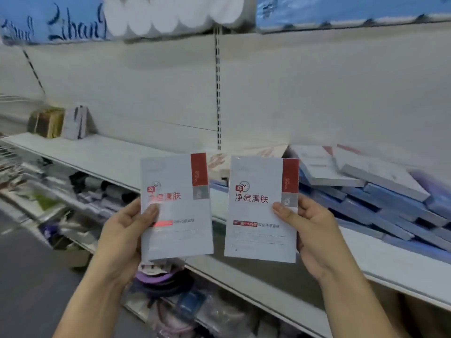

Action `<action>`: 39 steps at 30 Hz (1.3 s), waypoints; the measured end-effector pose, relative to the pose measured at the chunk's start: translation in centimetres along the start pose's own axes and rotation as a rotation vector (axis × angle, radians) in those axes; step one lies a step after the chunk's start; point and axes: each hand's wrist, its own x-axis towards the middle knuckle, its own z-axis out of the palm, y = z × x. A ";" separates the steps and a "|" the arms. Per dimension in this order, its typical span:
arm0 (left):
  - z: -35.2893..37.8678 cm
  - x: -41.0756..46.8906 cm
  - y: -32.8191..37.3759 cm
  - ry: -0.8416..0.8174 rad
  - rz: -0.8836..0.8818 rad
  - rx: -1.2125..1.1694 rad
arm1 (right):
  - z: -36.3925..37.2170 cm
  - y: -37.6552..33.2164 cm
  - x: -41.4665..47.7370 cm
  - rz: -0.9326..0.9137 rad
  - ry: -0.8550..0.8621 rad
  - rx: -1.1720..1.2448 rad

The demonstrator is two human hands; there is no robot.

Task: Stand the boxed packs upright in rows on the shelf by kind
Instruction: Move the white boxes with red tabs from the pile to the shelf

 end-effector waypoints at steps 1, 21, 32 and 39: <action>-2.4 -0.4 0.2 0.014 -0.016 0.007 | 2.1 1.6 -0.4 0.030 -0.010 -0.006; -32.6 1.0 6.0 0.460 0.067 0.038 | 33.7 15.5 4.8 0.188 -0.311 -0.051; -43.4 14.8 12.6 0.579 0.161 0.122 | 49.6 20.4 19.2 0.170 -0.449 0.055; -51.8 23.1 13.7 0.568 0.118 0.119 | 58.2 25.6 25.8 0.193 -0.435 0.028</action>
